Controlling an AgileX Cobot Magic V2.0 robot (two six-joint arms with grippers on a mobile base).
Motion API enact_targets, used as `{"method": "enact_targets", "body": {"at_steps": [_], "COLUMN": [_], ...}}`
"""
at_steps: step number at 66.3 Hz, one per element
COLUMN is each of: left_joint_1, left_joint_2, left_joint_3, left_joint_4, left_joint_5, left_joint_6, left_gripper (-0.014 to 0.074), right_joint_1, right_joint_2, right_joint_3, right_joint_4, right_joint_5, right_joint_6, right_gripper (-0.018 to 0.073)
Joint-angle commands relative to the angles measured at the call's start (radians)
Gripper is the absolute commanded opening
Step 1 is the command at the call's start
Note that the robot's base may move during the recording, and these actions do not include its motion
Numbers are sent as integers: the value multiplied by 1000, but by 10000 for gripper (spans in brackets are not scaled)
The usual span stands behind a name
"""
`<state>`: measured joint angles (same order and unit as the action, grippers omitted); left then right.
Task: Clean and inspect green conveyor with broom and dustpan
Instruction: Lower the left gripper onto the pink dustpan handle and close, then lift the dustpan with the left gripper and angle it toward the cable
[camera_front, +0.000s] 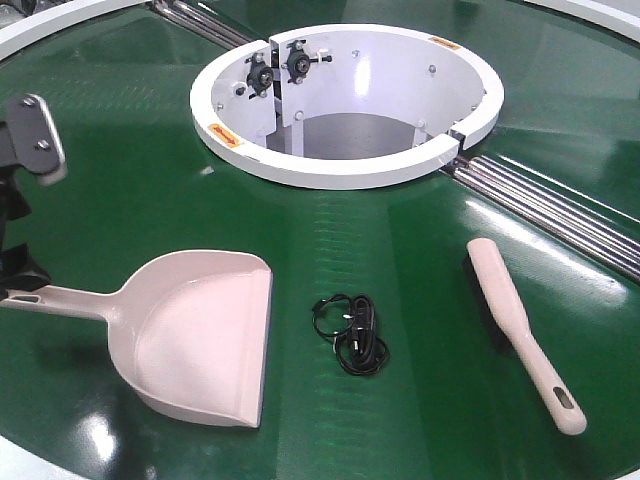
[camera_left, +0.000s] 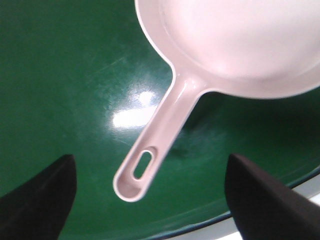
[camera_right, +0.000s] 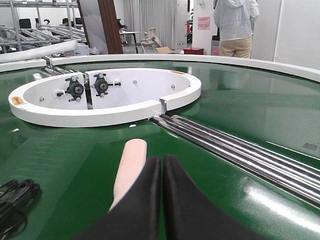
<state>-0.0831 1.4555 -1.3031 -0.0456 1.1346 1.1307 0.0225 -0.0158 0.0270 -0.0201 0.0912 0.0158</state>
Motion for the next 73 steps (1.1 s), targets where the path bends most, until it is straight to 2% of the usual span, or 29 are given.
{"method": "enact_targets", "body": {"at_steps": [1,10,26,35,46,73], "left_joint_1": [-17,-48,-54,-54,-54,-54], "left_joint_2": [10,76,189,221,253,345], "left_joint_3": [-34,-34,-34,-34,-34,-34], "left_joint_4": [32,106,100,84,84,59], "left_joint_5": [-72,-100,-100,-73,-73,-100], "left_joint_6": [78,110,206,287,337,360], "left_gripper": [575,575,575,575,575,575], "right_joint_1": [-6,-6,-6,-6,-6,-6], "right_joint_2": [-12,-12,-12,-12,-12,-12], "right_joint_3": [21,21,21,21,21,21], "right_joint_4": [0,0,0,0,0,0], "right_joint_5": [-76,-76,-76,-76,-76,-75], "right_joint_6": [0,0,0,0,0,-1], "right_gripper": [-10,-10,-10,-10,-10,-10]}}
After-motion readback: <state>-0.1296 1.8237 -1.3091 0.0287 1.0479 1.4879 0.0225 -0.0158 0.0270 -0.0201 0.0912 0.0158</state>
